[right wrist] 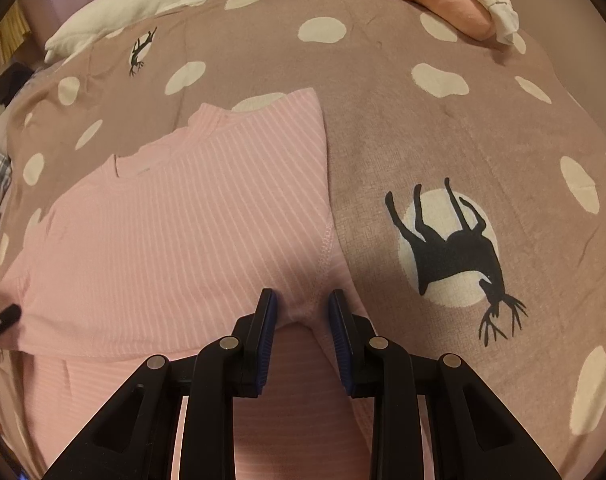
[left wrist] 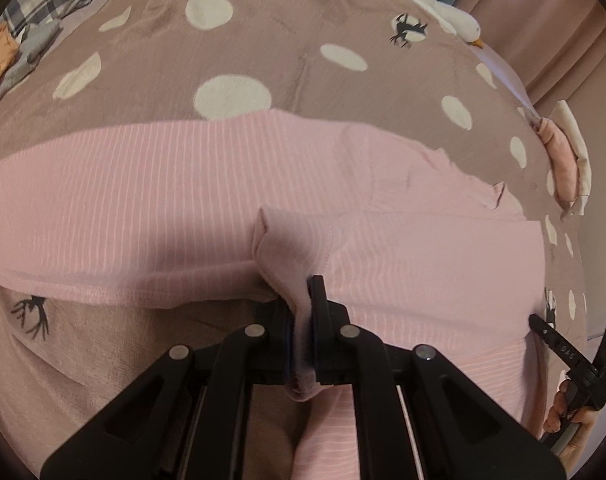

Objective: Fold small clothes

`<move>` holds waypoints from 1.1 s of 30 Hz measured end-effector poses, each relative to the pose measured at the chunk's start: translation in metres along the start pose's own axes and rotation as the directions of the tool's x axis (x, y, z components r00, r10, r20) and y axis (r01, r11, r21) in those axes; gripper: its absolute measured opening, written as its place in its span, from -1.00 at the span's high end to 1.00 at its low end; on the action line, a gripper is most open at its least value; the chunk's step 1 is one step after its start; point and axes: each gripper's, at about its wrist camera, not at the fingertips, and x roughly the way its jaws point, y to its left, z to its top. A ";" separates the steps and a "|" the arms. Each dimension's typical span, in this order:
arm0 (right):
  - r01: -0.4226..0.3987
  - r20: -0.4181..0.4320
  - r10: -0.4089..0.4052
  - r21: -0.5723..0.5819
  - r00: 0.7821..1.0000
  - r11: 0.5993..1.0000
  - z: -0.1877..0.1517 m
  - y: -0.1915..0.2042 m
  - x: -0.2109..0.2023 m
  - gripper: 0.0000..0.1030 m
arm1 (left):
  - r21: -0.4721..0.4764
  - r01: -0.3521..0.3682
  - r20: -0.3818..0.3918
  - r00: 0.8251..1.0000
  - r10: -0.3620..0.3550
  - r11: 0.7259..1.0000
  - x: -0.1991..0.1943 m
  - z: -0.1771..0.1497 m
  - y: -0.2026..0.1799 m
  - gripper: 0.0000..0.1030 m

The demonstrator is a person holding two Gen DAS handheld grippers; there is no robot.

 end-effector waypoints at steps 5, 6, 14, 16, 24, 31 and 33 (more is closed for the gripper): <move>0.003 0.002 -0.003 -0.004 1.000 1.000 0.000 0.001 0.001 0.43 | -0.012 -0.004 0.003 1.000 0.004 1.000 0.003 -0.003 0.003 0.77; 0.004 0.002 -0.004 -0.004 1.000 1.000 0.000 0.001 0.001 0.42 | -0.015 -0.005 0.002 1.000 0.005 1.000 0.004 -0.003 0.004 0.77; 0.026 0.007 -0.026 -0.015 1.000 1.000 -0.001 0.005 0.001 0.43 | -0.027 -0.006 0.018 1.000 0.006 1.000 0.006 -0.006 0.005 0.74; 0.035 0.009 -0.035 -0.020 0.999 0.999 -0.001 0.006 0.001 0.43 | -0.044 -0.008 0.022 1.000 0.009 0.999 0.004 -0.008 0.006 0.71; 0.060 0.008 -0.060 -0.035 0.998 0.998 0.000 0.007 0.001 0.43 | -0.074 -0.063 0.035 0.997 0.066 0.995 -0.018 -0.026 0.010 0.41; 0.043 0.010 -0.043 0.000 0.999 0.999 0.000 0.006 -0.014 0.39 | -0.124 -0.060 0.148 0.986 0.079 0.990 -0.067 -0.029 0.031 -0.18; 0.009 0.041 -0.009 0.004 0.999 1.000 -0.001 0.009 -0.030 0.32 | -0.150 -0.055 0.176 0.981 0.081 0.987 -0.079 -0.027 0.039 -0.36</move>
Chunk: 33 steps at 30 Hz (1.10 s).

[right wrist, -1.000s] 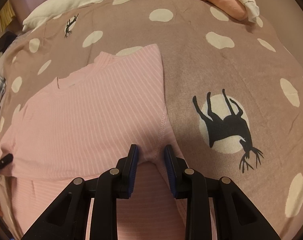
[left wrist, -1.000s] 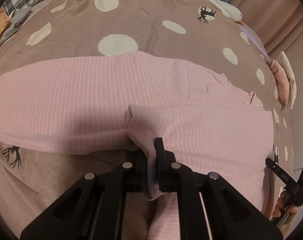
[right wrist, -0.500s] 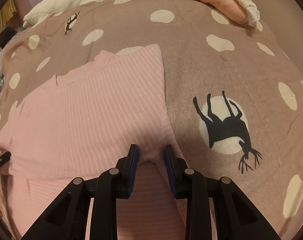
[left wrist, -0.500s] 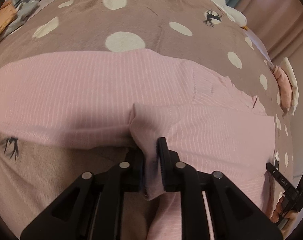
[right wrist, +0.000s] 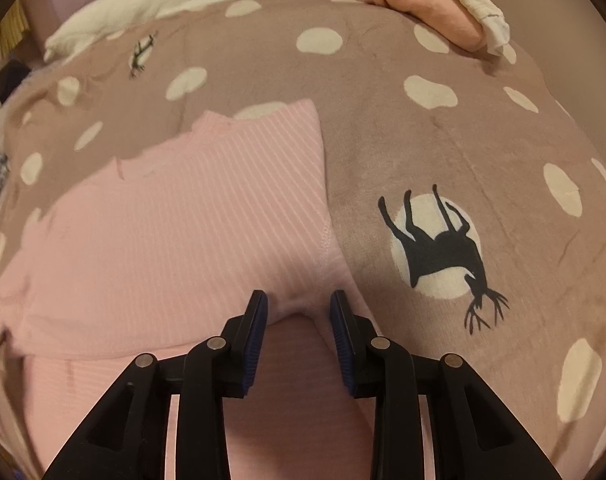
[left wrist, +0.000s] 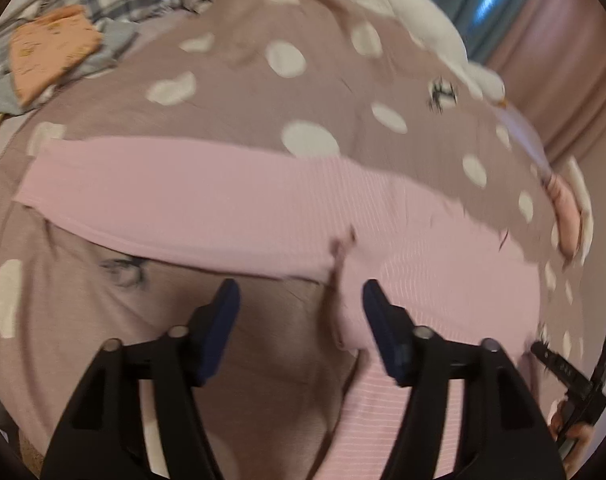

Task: Fold small clothes
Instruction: 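Grasp the other sleeve cuff of the pink shirt with the left gripper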

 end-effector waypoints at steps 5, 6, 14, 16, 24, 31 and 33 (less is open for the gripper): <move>-0.081 0.131 0.081 -0.009 0.988 0.997 -0.001 0.013 -0.055 -0.25 | -0.080 -0.010 0.070 0.997 0.016 0.997 -0.025 0.012 0.030 -0.74; -0.094 0.158 0.095 -0.016 0.983 0.995 -0.001 0.016 -0.066 -0.35 | -0.102 -0.015 0.085 0.996 0.024 0.995 -0.030 0.014 0.038 -0.78; -0.155 0.329 0.176 -0.089 0.928 0.984 -0.011 0.040 -0.129 -0.75 | -0.258 -0.031 0.133 0.989 0.068 0.966 -0.044 0.023 0.097 -0.89; -0.168 0.350 0.193 -0.100 0.917 0.981 -0.015 0.043 -0.137 -0.76 | -0.291 -0.034 0.138 0.987 0.077 0.956 -0.045 0.025 0.112 -0.89; -0.115 0.388 0.159 -0.134 0.908 0.984 -0.033 0.057 -0.153 -0.76 | -0.440 -0.061 0.130 0.983 0.131 0.896 -0.034 0.033 0.175 -0.71; -0.102 0.355 0.127 -0.088 0.926 0.991 -0.041 0.051 -0.146 -0.76 | -0.527 -0.066 0.093 0.987 0.135 0.847 -0.011 0.032 0.213 -0.35; -0.104 0.347 0.125 -0.076 0.929 0.992 -0.045 0.049 -0.145 -0.76 | -0.544 -0.051 0.104 0.986 0.128 0.837 -0.007 0.031 0.219 -0.27</move>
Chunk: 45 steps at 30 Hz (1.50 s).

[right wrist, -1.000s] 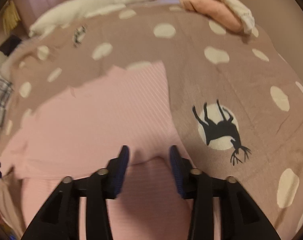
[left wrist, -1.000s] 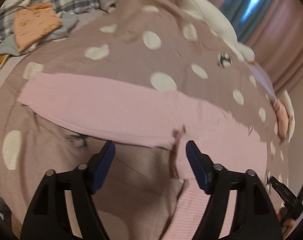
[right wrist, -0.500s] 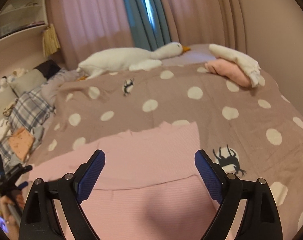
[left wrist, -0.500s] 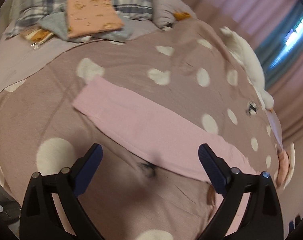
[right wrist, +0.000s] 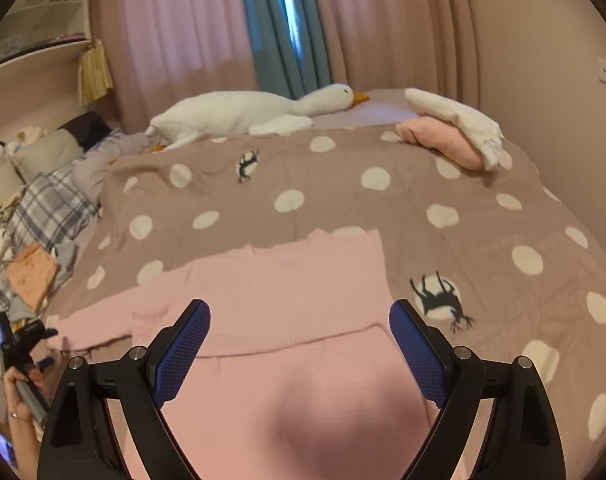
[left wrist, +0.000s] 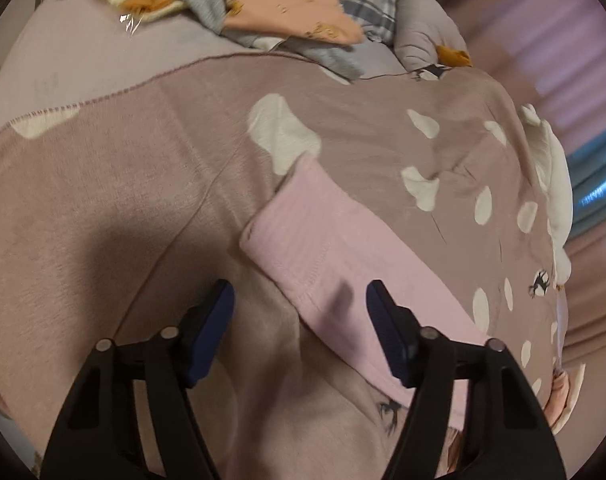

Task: Fold small clothes
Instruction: 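Grasp the other sleeve cuff of the pink shirt with the left gripper, then lift the sleeve and lay it across the shirt body with the left gripper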

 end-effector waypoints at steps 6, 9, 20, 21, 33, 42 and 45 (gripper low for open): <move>0.016 -0.005 -0.016 0.013 1.000 1.000 -0.004 -0.002 -0.002 -0.76 | -0.031 0.037 0.026 0.999 -0.036 0.999 0.008 0.008 0.002 0.13; 0.012 -0.007 -0.012 0.018 1.000 1.000 -0.005 -0.003 -0.003 -0.76 | -0.048 0.056 0.034 0.998 -0.054 0.997 0.014 0.010 0.004 0.41; 0.028 -0.016 -0.027 0.039 1.000 0.999 -0.009 -0.006 -0.006 -0.76 | -0.056 0.077 0.067 0.995 -0.073 0.995 0.004 0.015 -0.004 0.90; 0.030 -0.009 -0.029 0.038 1.000 0.999 -0.009 -0.006 -0.008 -0.76 | -0.046 0.079 0.075 0.994 -0.076 0.996 -0.002 0.015 -0.009 0.90; 0.021 0.030 -0.022 0.037 0.999 0.999 -0.006 -0.011 -0.023 -0.76 | 0.163 0.160 0.121 0.976 -0.181 0.974 -0.060 0.002 -0.093 0.90; 0.035 0.045 -0.038 0.052 0.998 0.998 -0.008 -0.024 -0.031 -0.76 | 0.330 0.233 0.079 0.959 -0.273 0.915 -0.088 -0.028 -0.164 0.90; 0.031 0.056 -0.034 0.058 0.998 0.998 -0.009 -0.028 -0.034 -0.76 | 0.398 0.249 0.049 0.955 -0.292 0.883 -0.092 -0.044 -0.190 0.90</move>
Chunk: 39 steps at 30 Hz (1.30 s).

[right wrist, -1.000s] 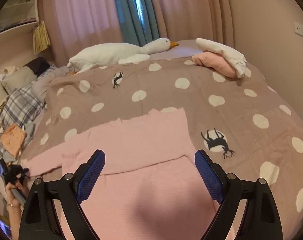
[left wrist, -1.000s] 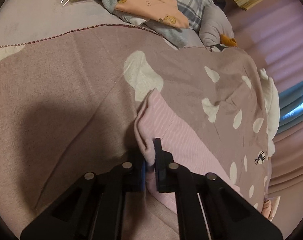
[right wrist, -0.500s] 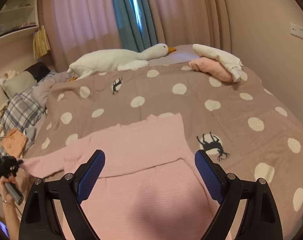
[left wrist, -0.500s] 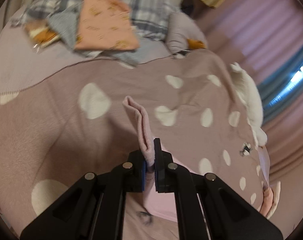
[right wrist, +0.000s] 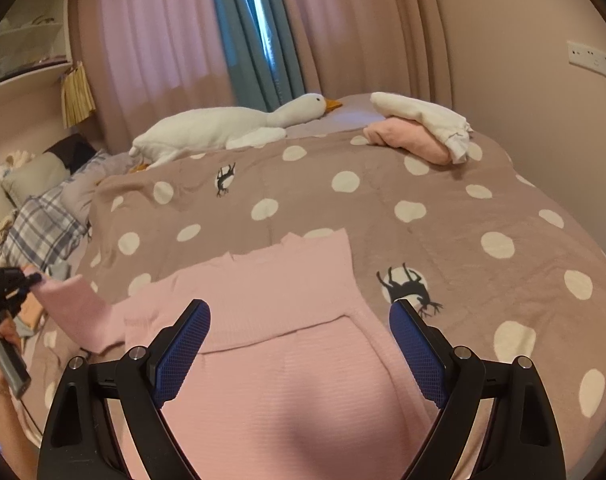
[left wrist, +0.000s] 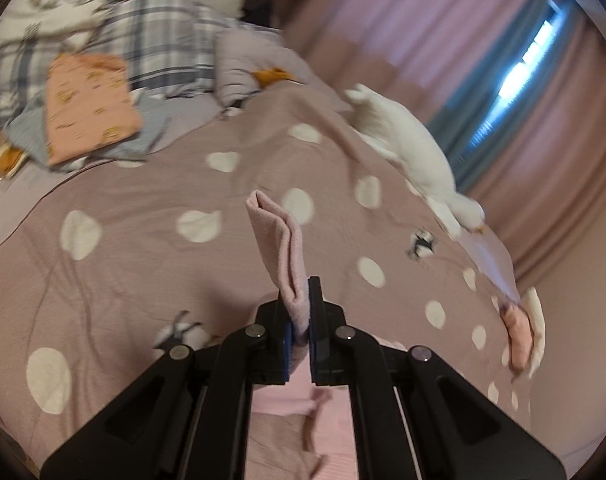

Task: Fold small clothes
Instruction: 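Lift the sleeve and lay it across the shirt body with the left gripper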

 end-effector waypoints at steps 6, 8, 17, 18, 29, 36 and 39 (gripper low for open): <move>-0.004 0.003 0.004 0.026 1.000 1.000 -0.003 -0.010 -0.001 -0.76 | 0.134 0.057 -0.068 0.997 -0.048 0.989 0.012 -0.023 -0.055 0.90; -0.005 0.005 0.005 0.032 1.000 0.999 -0.003 -0.013 -0.002 -0.76 | 0.167 0.072 -0.093 0.994 -0.057 0.983 0.016 -0.032 -0.069 0.90; 0.000 0.006 -0.001 0.060 1.000 0.998 -0.004 -0.025 -0.004 -0.76 | 0.310 0.123 -0.220 0.974 -0.055 0.943 0.046 -0.086 -0.115 0.90; 0.002 0.005 -0.002 0.065 1.000 0.998 -0.004 -0.026 -0.004 -0.76 | 0.324 0.128 -0.238 0.970 -0.050 0.937 0.050 -0.093 -0.119 0.90; 0.019 -0.037 -0.016 0.091 0.999 0.996 -0.013 -0.040 0.005 -0.76 | 0.378 0.150 -0.386 0.922 0.008 0.913 0.096 -0.156 -0.136 0.89; 0.028 -0.062 -0.021 0.106 0.998 0.994 -0.017 -0.047 0.009 -0.76 | 0.389 0.149 -0.448 0.893 0.045 0.909 0.116 -0.180 -0.134 0.86; 0.028 -0.070 -0.021 0.107 0.997 0.994 -0.018 -0.048 0.011 -0.76 | 0.389 0.151 -0.472 0.880 0.056 0.909 0.122 -0.187 -0.132 0.83</move>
